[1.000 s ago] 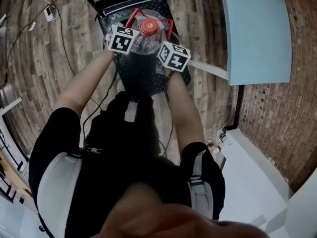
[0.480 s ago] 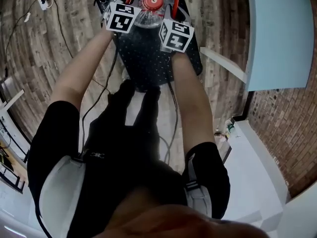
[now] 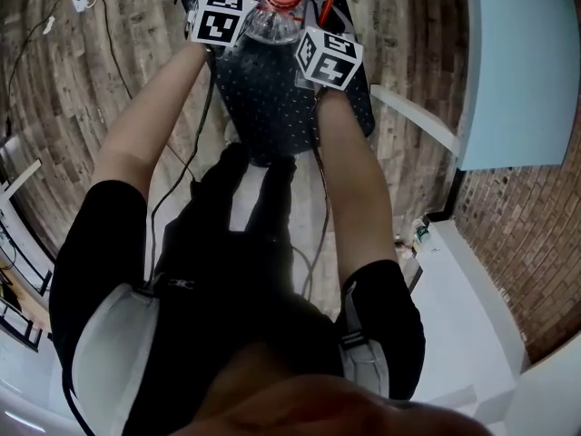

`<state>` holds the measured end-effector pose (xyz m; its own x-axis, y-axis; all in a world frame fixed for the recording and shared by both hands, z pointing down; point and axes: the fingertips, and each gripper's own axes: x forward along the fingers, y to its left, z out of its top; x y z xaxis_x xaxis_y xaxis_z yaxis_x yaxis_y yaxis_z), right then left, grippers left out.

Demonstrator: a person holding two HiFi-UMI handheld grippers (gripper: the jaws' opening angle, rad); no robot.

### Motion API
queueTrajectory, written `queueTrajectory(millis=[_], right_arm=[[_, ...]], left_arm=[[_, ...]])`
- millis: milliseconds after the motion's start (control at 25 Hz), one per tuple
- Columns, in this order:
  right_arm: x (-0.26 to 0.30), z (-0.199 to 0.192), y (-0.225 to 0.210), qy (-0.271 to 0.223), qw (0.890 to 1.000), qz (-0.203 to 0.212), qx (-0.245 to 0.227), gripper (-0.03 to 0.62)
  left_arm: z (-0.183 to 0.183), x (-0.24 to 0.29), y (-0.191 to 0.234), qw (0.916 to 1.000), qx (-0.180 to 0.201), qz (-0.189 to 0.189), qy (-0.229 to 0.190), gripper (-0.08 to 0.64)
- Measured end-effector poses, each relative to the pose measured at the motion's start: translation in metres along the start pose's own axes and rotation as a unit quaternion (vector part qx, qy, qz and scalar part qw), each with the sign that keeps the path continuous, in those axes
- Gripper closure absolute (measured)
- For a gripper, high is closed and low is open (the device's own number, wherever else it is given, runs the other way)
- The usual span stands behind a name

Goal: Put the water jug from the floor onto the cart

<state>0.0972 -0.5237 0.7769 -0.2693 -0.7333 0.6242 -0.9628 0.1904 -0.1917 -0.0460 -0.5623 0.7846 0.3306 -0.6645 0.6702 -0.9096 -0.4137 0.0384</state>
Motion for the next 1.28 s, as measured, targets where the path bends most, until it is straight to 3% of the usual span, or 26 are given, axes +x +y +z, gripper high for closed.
queueTrajectory(millis=[120, 240, 480, 600, 640, 680, 800, 1000, 1280], right_arm=[[-0.003, 0.003, 0.002, 0.003, 1.0, -0.008, -0.011, 0.406], [-0.017, 0.012, -0.008, -0.015, 0.999, -0.032, -0.006, 0.377], [-0.067, 0.043, -0.006, -0.07, 0.995, -0.035, 0.064, 0.38], [-0.096, 0.056, 0.003, -0.088, 0.991, -0.024, 0.099, 0.424], [-0.107, 0.059, 0.007, -0.093, 0.99, -0.022, 0.104, 0.467], [-0.118, 0.063, 0.011, -0.099, 0.989, -0.02, 0.105, 0.568], [-0.148, 0.079, 0.023, -0.123, 0.988, -0.005, 0.096, 0.578], [-0.203, 0.1, 0.027, -0.149, 0.985, -0.015, 0.088, 0.578], [-0.27, 0.119, 0.046, -0.183, 0.982, 0.01, 0.048, 0.58]], left_arm=[[0.002, -0.002, 0.002, 1.0, 0.009, 0.001, -0.003, 0.429], [0.009, -0.013, 0.003, 0.9998, 0.011, 0.008, -0.012, 0.38], [0.019, -0.061, -0.008, 0.9994, 0.008, 0.018, -0.029, 0.389], [0.029, -0.09, -0.021, 0.9988, 0.006, 0.022, -0.044, 0.437], [0.035, -0.102, -0.026, 0.9981, 0.011, 0.027, -0.054, 0.473], [0.043, -0.115, -0.03, 0.9971, 0.015, 0.034, -0.066, 0.511], [0.063, -0.149, -0.041, 0.9951, -0.001, 0.039, -0.091, 0.558], [0.076, -0.198, -0.056, 0.9944, -0.037, 0.038, -0.091, 0.558], [0.088, -0.261, -0.085, 0.9937, -0.015, 0.058, -0.095, 0.558]])
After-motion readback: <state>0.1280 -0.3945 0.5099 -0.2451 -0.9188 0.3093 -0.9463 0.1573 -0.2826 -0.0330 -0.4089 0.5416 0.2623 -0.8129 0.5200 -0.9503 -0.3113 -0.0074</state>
